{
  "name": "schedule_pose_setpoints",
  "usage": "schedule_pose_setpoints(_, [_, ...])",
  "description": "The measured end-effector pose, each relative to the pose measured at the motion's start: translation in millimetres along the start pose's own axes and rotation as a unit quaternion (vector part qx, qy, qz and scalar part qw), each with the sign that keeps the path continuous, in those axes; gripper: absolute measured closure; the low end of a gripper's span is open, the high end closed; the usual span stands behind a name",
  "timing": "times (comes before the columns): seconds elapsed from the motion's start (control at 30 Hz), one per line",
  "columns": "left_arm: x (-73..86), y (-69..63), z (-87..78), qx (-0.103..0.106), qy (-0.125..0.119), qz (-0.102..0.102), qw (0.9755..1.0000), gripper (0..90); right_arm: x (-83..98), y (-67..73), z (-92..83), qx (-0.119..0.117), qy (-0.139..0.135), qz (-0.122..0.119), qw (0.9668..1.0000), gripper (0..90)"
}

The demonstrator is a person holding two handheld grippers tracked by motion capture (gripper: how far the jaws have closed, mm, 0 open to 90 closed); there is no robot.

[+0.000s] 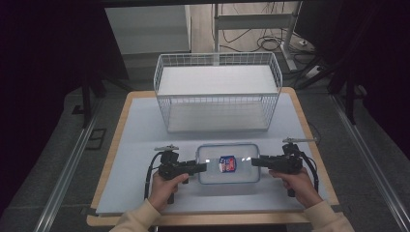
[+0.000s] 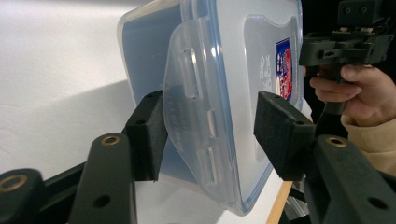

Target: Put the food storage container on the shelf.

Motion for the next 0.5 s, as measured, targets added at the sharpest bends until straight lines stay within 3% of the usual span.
schedule_pose_setpoints(0.37, [1.0,-4.1,-2.7,-0.007,-0.002,0.011,0.9999,48.8,2.9,3.8,-2.8,0.006,-0.019,-0.01,0.9998,52.9])
schedule_pose_setpoints(0.4, [0.2,-5.1,-3.8,-0.014,0.001,0.024,0.9996,48.9,2.0,5.7,-3.2,0.008,-0.024,-0.016,0.9995,53.1])
schedule_pose_setpoints(0.5, [-0.6,-5.4,-3.6,-0.015,-0.003,0.024,0.9996,49.0,1.4,5.5,-2.5,0.008,-0.027,-0.017,0.9995,53.1])
Point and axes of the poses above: each handheld gripper's, and its own axes: z roughly forward along the jaws, x roughly out of its underside, y roughly to its left, the point moved 7 cm from there along z, roughly forward along the jaws, and after that the axes turned 13 degrees about x, right-handed, at the moved point
